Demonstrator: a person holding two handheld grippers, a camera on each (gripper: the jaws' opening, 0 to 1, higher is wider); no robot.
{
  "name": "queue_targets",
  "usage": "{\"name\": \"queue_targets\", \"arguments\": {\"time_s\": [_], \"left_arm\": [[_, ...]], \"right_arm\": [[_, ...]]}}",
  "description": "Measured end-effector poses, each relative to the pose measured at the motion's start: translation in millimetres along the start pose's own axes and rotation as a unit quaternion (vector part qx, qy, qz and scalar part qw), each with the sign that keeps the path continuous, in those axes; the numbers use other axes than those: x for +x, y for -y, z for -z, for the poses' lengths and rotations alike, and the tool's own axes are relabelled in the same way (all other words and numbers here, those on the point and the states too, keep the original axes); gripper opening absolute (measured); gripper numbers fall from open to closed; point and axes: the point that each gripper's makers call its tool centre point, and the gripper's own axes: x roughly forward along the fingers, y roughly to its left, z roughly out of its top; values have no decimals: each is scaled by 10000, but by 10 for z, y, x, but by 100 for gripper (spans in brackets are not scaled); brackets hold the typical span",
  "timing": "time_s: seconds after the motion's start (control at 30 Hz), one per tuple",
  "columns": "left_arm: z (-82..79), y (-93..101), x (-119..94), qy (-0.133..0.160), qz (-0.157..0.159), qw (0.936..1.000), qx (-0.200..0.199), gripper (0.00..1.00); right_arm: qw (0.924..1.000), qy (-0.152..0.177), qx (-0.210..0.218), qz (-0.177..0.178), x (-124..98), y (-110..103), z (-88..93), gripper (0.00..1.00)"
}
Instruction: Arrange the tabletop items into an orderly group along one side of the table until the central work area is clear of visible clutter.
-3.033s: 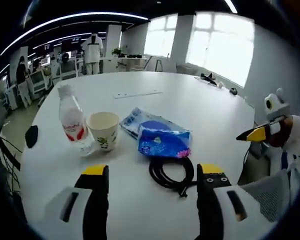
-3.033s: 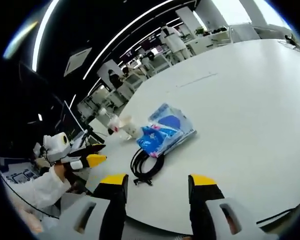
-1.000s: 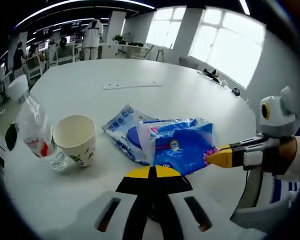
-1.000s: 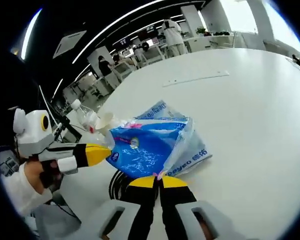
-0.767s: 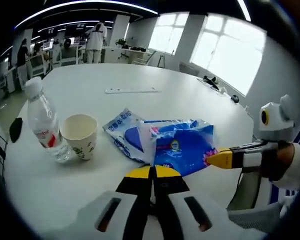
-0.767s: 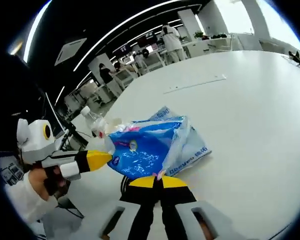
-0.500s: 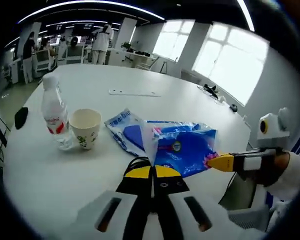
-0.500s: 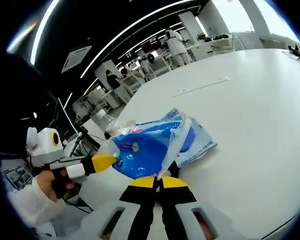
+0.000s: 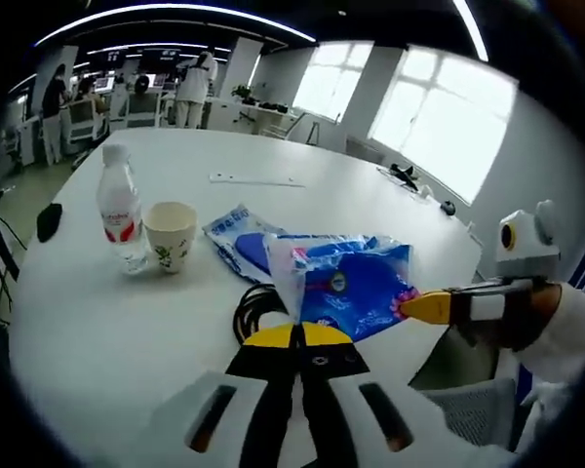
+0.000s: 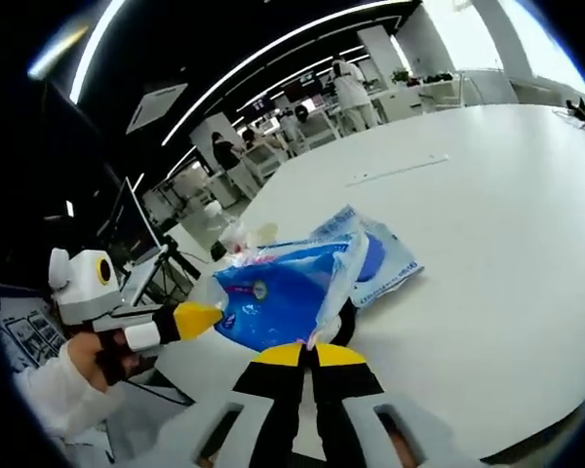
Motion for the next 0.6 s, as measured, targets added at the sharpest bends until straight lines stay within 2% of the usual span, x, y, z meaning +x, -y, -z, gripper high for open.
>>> {"name": "queue_targets", "arguments": {"time_s": [0.27, 0.37, 0.47, 0.53, 0.6], "left_arm": [[-140, 55, 104, 92, -114, 9999, -4, 0], [-176, 103, 240, 127, -187, 9997, -24, 0], [-191, 196, 375, 173, -264, 9995, -95, 0], [-199, 308, 434, 167, -369, 9989, -245, 0], [-260, 454, 465, 313, -396, 9983, -284, 0]], "right_arm": [[9999, 52, -14, -108, 34, 110, -162, 0], [9997, 25, -139, -206, 29, 213, -187, 0], [9994, -62, -178, -289, 14, 404, -242, 0], [9990, -242, -146, -337, -49, 506, -270, 0], [9985, -173, -356, -391, -118, 607, -386, 0]]}}
